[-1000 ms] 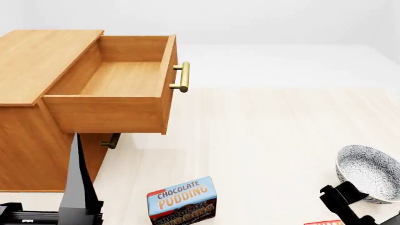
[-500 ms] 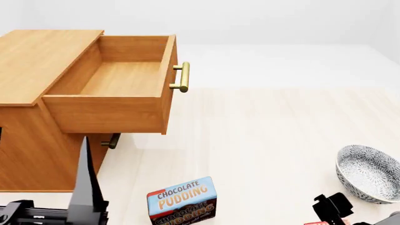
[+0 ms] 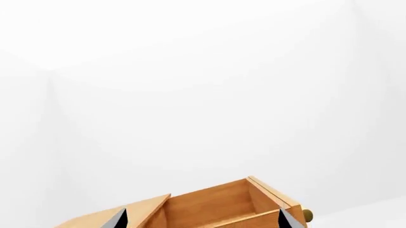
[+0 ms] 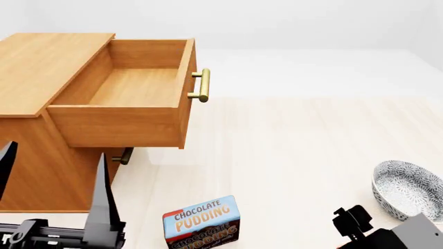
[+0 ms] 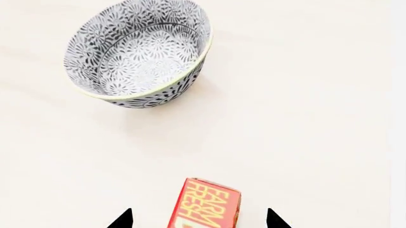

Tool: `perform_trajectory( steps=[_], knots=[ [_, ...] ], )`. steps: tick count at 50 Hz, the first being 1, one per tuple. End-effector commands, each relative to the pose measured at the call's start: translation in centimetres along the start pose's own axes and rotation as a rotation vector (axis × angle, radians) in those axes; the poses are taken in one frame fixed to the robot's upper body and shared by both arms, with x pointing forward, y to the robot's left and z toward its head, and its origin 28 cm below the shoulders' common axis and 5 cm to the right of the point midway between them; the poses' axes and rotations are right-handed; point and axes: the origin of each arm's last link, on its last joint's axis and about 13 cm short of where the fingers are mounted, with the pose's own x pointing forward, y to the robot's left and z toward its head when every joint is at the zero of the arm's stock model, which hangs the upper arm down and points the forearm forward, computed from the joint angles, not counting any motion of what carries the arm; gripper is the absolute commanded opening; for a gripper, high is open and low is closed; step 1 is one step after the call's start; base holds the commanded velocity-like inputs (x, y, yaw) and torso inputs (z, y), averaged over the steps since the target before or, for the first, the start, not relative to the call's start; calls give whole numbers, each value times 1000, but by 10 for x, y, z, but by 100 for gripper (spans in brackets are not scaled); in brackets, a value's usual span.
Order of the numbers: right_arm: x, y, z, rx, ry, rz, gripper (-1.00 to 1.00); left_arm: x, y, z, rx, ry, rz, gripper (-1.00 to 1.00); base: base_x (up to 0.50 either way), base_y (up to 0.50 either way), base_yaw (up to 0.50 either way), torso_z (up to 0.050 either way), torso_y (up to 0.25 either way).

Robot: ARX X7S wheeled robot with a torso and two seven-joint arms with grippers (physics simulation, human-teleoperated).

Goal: Put the butter at the back in the top drawer of the cabinet and close it.

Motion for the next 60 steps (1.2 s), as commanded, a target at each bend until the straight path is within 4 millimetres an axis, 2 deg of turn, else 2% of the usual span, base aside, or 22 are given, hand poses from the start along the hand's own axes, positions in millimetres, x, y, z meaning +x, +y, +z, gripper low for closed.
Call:
perform_trajectory(
  steps=[1, 16, 28, 60],
  knots=[
    [11, 12, 3, -13, 7, -8, 100, 0, -1, -4, 0, 16, -5, 100, 0, 0, 0, 0, 0],
    [39, 13, -1, -16, 25, -57, 100, 3, -4, -6, 9, 28, -13, 100, 0, 0, 0, 0, 0],
    [50, 10, -6, -16, 48, -66, 100, 7, -5, -3, 14, 29, -14, 100, 0, 0, 0, 0, 0],
    [55, -6, -28, -38, 104, -87, 100, 4, -2, 10, -10, 12, -15, 100, 0, 0, 0, 0, 0]
  ],
)
